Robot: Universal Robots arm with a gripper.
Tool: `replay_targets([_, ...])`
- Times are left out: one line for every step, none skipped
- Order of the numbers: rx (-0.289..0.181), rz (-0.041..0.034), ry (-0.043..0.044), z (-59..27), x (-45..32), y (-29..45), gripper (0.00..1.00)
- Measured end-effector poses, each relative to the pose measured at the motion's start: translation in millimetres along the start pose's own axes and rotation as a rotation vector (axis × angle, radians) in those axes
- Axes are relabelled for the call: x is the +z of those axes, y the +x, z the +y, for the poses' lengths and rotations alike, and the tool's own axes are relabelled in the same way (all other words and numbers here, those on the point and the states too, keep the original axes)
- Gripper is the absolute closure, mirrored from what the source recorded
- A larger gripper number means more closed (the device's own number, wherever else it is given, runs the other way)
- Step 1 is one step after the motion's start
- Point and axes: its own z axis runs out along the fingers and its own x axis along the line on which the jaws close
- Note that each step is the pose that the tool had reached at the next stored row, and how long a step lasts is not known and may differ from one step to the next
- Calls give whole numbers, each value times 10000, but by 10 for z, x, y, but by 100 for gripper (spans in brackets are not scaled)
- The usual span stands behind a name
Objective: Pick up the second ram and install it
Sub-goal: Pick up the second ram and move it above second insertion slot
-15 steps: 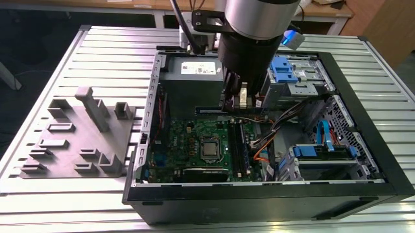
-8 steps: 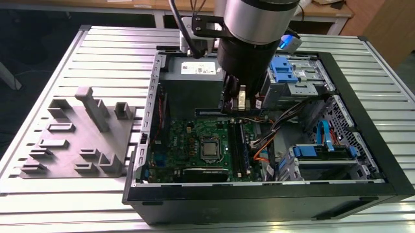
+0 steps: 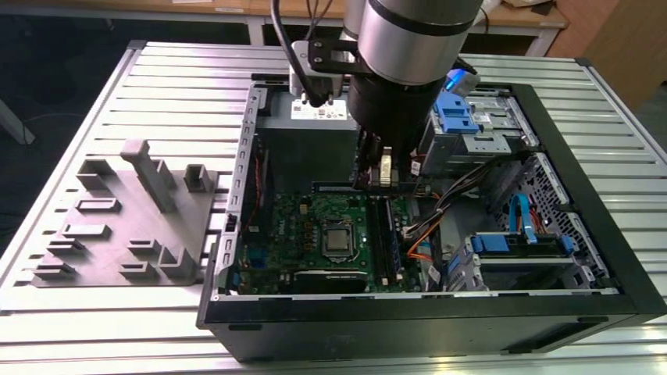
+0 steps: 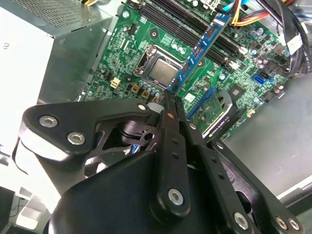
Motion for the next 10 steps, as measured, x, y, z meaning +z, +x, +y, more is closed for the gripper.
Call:
replay_targets([-1, 1, -1, -1, 10, -2, 92])
replay_targets([-1, 2, -2, -2, 20, -6, 92])
replay_targets([1, 2, -2, -2, 31, -13, 92])
replay_targets([0, 0, -2, -2, 41, -19, 92])
replay_targets([-1, -1, -1, -3, 51, -23, 92])
replay_targets([-1, -1, -2, -4, 62, -27, 92])
replay_targets([-1, -1, -2, -4, 73, -29, 92])
replay_targets([0, 0, -2, -5, 86, -29, 92])
replay_targets([0, 0, -2, -6, 104, -28, 92])
replay_targets([1, 0, -2, -7, 122, -27, 92])
